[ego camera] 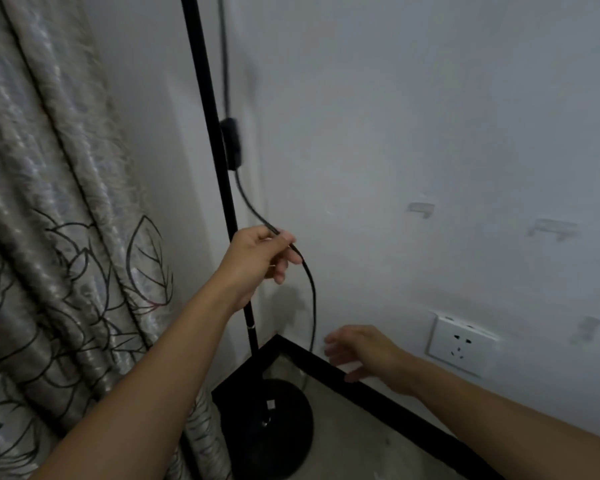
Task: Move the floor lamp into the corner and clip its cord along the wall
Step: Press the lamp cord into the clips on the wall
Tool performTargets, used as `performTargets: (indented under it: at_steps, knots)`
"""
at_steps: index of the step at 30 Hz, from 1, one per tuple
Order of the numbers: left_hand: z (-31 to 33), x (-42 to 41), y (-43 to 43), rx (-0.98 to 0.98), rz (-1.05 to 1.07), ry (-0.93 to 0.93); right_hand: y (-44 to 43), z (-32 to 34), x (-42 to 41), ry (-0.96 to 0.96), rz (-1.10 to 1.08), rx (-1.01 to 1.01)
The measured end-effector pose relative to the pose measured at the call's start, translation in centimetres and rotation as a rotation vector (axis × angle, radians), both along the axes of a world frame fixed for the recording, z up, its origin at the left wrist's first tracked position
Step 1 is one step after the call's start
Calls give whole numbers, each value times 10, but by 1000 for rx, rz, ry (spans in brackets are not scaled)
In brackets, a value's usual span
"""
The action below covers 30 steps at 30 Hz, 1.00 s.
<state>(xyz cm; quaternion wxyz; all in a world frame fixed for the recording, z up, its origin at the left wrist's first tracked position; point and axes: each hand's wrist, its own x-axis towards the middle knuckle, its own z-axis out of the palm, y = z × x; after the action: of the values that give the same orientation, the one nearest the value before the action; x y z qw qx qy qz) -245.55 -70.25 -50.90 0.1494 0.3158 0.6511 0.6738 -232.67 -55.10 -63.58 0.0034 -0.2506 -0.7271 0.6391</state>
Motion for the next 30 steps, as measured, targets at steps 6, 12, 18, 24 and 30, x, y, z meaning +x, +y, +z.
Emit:
performTargets:
  at_steps: [6,12,18,24,30]
  knots:
    - [-3,-5,14,194,-71,-175,0,21,2,80,31,-393]
    - [-16,-7,34,225,50,-198,62,85,27,414,-347,9]
    - [-18,20,90,264,3,-221,100,123,53,533,-531,610]
    - [-24,37,127,263,-20,-241,100,127,52,539,-585,825]
    - [-23,45,154,289,12,-286,100,139,45,662,-669,869]
